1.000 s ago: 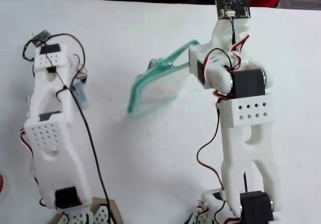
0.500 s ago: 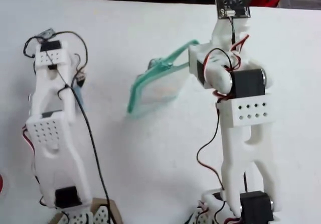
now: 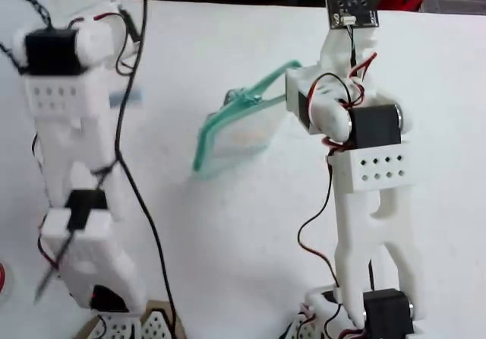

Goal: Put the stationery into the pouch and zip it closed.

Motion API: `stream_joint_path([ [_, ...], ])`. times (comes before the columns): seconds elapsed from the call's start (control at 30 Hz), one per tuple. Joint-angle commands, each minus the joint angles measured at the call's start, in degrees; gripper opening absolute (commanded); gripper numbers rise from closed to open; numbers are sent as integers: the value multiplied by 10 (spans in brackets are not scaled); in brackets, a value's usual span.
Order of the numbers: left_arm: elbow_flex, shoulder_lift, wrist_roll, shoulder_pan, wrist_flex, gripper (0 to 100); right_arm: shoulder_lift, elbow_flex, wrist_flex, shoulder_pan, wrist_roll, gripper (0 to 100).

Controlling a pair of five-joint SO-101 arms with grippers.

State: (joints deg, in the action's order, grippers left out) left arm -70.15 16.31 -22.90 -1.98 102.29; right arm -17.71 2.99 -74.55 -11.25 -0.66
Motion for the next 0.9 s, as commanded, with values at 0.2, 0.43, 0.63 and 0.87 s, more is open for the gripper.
stream_joint_path([
  [0.2, 48, -345, 17, 153, -3, 27, 1, -20, 1, 1, -1, 19],
  [0.43, 310, -394, 165, 137, -2, 141, 1, -21, 2, -7, 1, 19],
  [0.63, 740, -364, 377, 74, -245, 267, 2, -21, 2, -5, 1, 19],
  [0.87, 991, -319, 709, 69, -492, 267, 6, -22, 8, -1, 2, 19],
])
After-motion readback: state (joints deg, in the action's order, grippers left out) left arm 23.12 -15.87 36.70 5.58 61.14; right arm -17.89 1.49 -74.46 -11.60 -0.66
